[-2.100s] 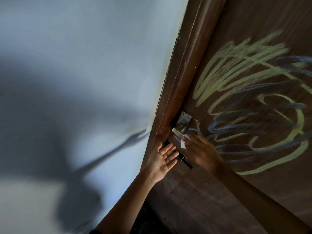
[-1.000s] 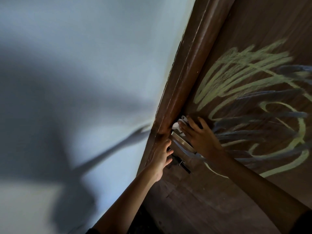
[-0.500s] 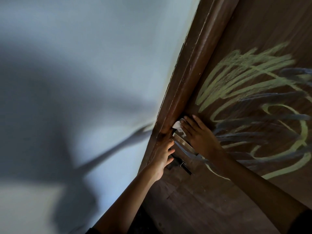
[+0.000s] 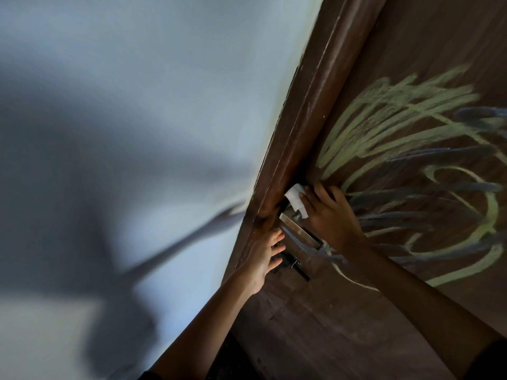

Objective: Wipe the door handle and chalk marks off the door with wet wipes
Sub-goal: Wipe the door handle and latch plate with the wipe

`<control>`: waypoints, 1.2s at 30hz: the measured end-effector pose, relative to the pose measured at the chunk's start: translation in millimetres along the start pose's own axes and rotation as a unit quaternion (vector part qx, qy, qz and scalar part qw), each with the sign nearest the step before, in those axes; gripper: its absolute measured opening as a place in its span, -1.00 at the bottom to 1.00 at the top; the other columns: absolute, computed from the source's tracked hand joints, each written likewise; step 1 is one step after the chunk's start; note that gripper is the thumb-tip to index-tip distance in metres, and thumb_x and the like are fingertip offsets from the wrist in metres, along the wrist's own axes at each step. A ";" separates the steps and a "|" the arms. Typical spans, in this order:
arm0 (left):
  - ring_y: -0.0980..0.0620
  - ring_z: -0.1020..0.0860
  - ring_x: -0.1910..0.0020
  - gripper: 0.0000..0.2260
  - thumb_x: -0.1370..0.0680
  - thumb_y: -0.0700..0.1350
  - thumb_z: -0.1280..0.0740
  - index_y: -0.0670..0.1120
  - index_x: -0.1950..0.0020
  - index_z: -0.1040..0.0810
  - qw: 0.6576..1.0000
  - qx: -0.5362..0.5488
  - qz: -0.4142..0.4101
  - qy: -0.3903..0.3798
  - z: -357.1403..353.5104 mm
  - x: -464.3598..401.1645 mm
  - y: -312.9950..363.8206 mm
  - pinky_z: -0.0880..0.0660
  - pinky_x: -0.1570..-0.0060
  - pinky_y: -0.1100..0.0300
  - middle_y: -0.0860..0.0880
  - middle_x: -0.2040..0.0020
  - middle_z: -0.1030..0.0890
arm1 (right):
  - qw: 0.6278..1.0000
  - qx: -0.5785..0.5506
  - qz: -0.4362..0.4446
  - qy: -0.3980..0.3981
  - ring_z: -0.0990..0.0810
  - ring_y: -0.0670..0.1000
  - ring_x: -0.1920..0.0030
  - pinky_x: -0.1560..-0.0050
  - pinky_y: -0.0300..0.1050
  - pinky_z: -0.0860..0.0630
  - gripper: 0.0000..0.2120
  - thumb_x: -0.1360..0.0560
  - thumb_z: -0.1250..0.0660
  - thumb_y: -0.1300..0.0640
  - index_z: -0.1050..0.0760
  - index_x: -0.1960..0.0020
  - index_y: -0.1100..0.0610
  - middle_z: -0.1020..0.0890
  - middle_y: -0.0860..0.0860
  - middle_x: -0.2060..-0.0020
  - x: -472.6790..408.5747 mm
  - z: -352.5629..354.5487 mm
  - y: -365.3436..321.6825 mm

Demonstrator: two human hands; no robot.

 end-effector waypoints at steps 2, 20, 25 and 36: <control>0.05 -0.47 -0.29 -0.63 -0.64 0.08 -0.08 0.00 -0.40 -0.38 1.000 0.003 0.005 -0.002 -1.9 0.5 -1.9 -0.38 -0.29 0.08 0.03 -0.39 -0.44 | 0.999 0.025 0.000 0.020 -0.37 0.13 -0.09 0.02 0.03 -0.28 -0.72 -0.44 -0.25 0.07 -0.66 0.04 0.19 -0.68 0.12 0.02 5.2 5.2 0.2; 0.05 -0.46 -0.29 -0.67 -0.64 0.06 -0.13 0.01 -0.38 -0.38 0.999 -0.035 -0.002 0.012 -0.7 -1.8 -12.3 -0.36 -0.34 0.04 0.02 -0.38 -0.44 | 0.996 -0.011 0.062 -0.057 -0.32 0.23 -0.28 -0.07 0.14 -0.27 -0.47 -0.37 -0.34 0.09 -0.44 -0.34 0.14 -0.32 0.11 -0.46 46.2 -6.3 -19.4; 0.15 -0.54 0.06 -0.59 -0.65 -0.11 -0.13 0.03 -0.50 -0.21 0.965 -0.231 -0.121 0.008 -17.6 -15.7 -22.0 -0.48 0.07 0.19 0.04 -0.12 -0.56 | 0.992 -0.037 0.050 -0.108 -0.43 0.21 -0.24 -0.02 0.09 -0.29 -0.40 -0.31 -0.36 0.06 -0.45 -0.35 0.10 -0.40 0.05 -0.41 41.0 -0.3 -18.9; -0.12 -0.17 -0.51 -0.29 -0.47 0.01 -0.36 -0.13 -0.49 -0.07 0.703 -0.595 -0.380 0.093 -38.7 -35.8 -50.3 -0.29 -0.42 -0.04 -0.17 -0.51 -0.20 | 0.988 -0.124 0.023 -0.089 -0.38 0.14 -0.07 0.20 0.03 -0.42 -0.60 -0.21 -0.46 0.13 -0.62 -0.05 0.12 -0.60 0.02 -0.14 35.5 -0.8 -16.1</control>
Point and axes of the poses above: each hand's wrist, its own x-axis away from the middle knuckle, its own z-axis out of the back of the hand, y = z × x, the point moved 3 cm from there along -x, towards the middle knuckle
